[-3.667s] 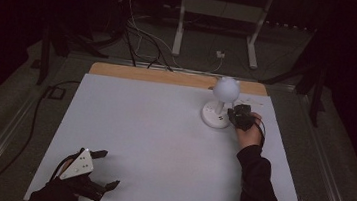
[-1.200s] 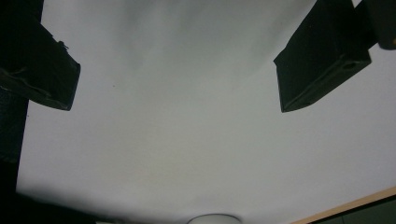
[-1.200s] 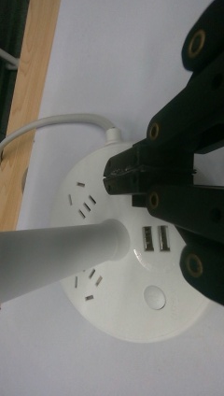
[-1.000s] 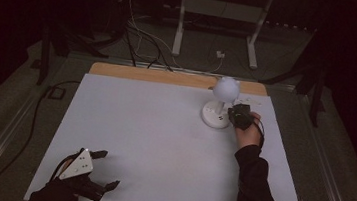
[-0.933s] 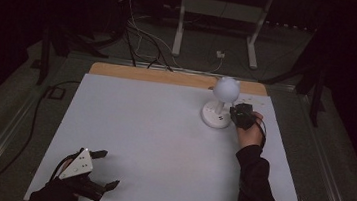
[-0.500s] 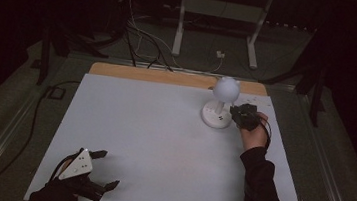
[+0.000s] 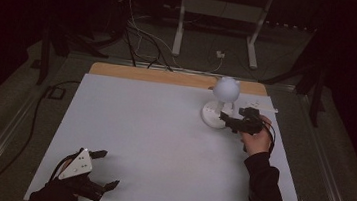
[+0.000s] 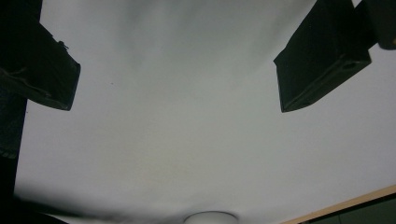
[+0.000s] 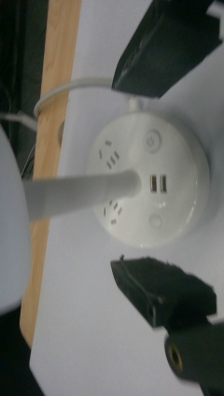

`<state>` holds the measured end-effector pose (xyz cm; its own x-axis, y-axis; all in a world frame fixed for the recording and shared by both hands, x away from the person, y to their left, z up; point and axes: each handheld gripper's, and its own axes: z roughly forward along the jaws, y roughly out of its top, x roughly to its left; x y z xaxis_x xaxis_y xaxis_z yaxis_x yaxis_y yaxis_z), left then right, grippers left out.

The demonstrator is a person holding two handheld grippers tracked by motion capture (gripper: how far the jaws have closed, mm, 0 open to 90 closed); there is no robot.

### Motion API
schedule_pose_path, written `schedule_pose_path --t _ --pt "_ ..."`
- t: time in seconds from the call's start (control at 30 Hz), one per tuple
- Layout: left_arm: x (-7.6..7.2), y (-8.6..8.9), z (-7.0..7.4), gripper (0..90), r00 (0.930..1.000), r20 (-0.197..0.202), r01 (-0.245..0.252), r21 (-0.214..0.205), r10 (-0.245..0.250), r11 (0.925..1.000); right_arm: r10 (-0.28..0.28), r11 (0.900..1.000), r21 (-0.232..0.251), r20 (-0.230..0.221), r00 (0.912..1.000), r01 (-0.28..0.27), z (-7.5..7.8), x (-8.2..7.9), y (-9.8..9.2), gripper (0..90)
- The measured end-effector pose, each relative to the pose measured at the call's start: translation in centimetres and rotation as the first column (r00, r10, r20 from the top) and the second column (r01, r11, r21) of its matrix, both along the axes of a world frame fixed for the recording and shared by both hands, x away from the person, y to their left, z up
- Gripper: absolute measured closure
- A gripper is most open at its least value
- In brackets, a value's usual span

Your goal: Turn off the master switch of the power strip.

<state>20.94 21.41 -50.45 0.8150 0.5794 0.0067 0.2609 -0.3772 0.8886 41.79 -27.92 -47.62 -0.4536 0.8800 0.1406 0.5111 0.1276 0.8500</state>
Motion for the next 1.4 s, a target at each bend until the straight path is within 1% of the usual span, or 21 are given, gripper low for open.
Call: schedule_pose_path --t 0.1,0.13,0.27,0.33,0.4,0.43,0.47,0.53,0.6,0.63,0.77,0.8,0.83,0.9,0.93,0.97,1.03,1.1,1.13,1.17,1.4 --pt "0.0 0.0 0.0 0.4 1.0 0.001 0.0 0.0 0.0 1.0 0.055 0.9984 0.014 -0.014 0.9984 -0.055 0.2 -0.6 0.0 6.4" --pt "0.0 0.0 0.0 0.4 1.0 0.001 0.001 0.0 -0.001 1.0 0.055 0.9984 0.014 -0.014 0.9984 -0.055 0.2 -0.6 0.0 6.4" --pt "0.0 0.0 0.0 0.4 1.0 0.0 0.002 0.0 -0.002 1.0 0.096 0.995 0.03 -0.016 0.9953 -0.095 0.5 -1.6 0.3 6.5" --pt "0.0 0.0 0.0 0.4 1.0 0.0 0.002 -0.001 -0.002 1.0 0.113 0.9933 0.026 -0.012 0.9935 -0.113 0.7 -2.2 0.6 6.9" --pt "0.0 0.0 0.0 0.4 1.0 0.0 0.003 -0.001 -0.003 1.0 0.149 0.9887 0.02 -0.013 0.9888 -0.149 0.8 -3.1 1.1 6.8" --pt "0.0 0.0 0.0 0.4 1.0 0.0 0.003 -0.001 -0.003 1.0 0.149 0.9887 0.02 -0.013 0.9888 -0.149 0.8 -3.1 1.1 6.8" --pt "0.0 0.0 0.0 0.4 1.0 0.0 0.003 0.0 -0.003 1.0 0.177 0.9838 0.031 -0.019 0.984 -0.176 0.9 -3.7 1.4 6.4" --pt "0.0 0.0 0.0 0.4 1.0 0.001 0.004 0.0 -0.004 1.0 0.208 0.9773 0.043 -0.022 0.9778 -0.207 0.9 -4.3 1.7 3.8" --pt "-0.1 0.0 0.0 0.4 1.0 0.001 0.004 0.001 -0.004 1.0 0.216 0.9758 0.039 -0.015 0.9763 -0.215 0.9 -4.5 1.8 3.0" --pt "-0.1 0.0 0.0 0.4 1.0 0.0 0.004 0.001 -0.004 1.0 0.225 0.9738 0.032 -0.007 0.9743 -0.225 0.8 -4.9 2.0 3.0" --pt "-0.1 0.0 0.0 0.4 1.0 0.0 0.004 -0.001 -0.004 1.0 0.254 0.9672 0.014 -0.013 0.9672 -0.254 0.4 -6.2 2.4 2.9" --pt "0.0 0.0 0.0 0.4 1.0 0.0 0.005 -0.002 -0.005 1.0 0.263 0.9648 -0.001 -0.01 0.9647 -0.263 0.1 -6.9 2.5 3.0" --pt "0.0 0.0 0.0 0.4 1.0 0.0 0.005 -0.001 -0.005 1.0 0.263 0.9648 -0.001 -0.01 0.9647 -0.263 0.1 -6.9 2.5 3.0" --pt "-0.1 0.0 0.0 0.4 1.0 0.002 0.006 0.001 -0.006 1.0 0.266 0.9639 -0.008 0.001 0.9639 -0.266 -0.2 -7.5 2.5 3.0" --pt "-0.1 0.0 0.0 0.4 1.0 0.002 0.006 0.001 -0.006 1.0 0.266 0.9639 -0.001 0.001 0.9639 -0.266 -0.4 -7.8 2.4 3.0" --pt "-0.1 0.0 0.0 0.4 1.0 0.004 0.004 0.001 -0.004 1.0 0.27 0.9629 0.004 -0.001 0.9629 -0.27 -0.6 -8.1 2.4 2.9" --pt "-0.1 0.0 0.1 0.4 1.0 0.008 0.002 -0.001 -0.002 1.0 0.291 0.9567 -0.007 -0.016 0.9566 -0.291 -1.2 -9.2 2.5 2.9" --pt "-0.1 0.1 0.1 0.4 1.0 0.006 0.003 -0.003 -0.003 1.0 0.297 0.9546 -0.01 -0.019 0.9545 -0.298 -1.3 -9.5 2.5 2.9" --pt "-0.1 0.1 0.1 0.4 1.0 0.005 0.003 -0.002 -0.003 1.0 0.309 0.9505 -0.031 -0.028 0.9508 -0.309 -1.6 -10.2 2.5 2.9" --pt "-0.1 0.0 0.1 0.4 1.0 0.004 0.003 -0.002 -0.003 1.0 0.309 0.9505 -0.031 -0.028 0.9508 -0.309 -1.6 -10.2 2.5 2.9" --pt "-0.1 0.0 0.1 0.4 1.0 0.004 0.003 -0.002 -0.003 1.0 0.335 0.9408 -0.04 -0.036 0.9414 -0.337 -2.1 -12.6 2.0 2.8"
